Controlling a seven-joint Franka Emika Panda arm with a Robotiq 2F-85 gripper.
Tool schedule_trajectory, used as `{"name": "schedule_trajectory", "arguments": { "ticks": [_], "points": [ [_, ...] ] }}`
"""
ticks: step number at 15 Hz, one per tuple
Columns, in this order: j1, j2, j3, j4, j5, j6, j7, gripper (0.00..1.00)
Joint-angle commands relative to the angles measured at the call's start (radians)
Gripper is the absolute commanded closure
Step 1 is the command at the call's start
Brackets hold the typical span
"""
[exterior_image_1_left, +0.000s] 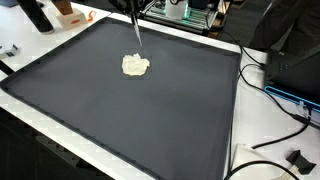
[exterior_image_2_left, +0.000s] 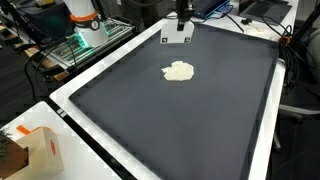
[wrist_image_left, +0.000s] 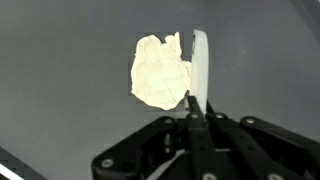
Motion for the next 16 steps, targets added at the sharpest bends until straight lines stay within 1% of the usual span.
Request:
{"name": "schedule_trajectory", "arguments": {
  "ticks": [1, 7, 16],
  "points": [
    [-0.024, 0.057, 0.016, -0.026, 0.028, 0.079, -0.084, 0.99],
    [-0.042, 0.148, 0.041, -0.054, 0.031, 0.171, -0.176, 0.99],
    [-0.082, 0.169, 0.08, -0.134, 0.09, 0.335, -0.296, 0.99]
  ]
}}
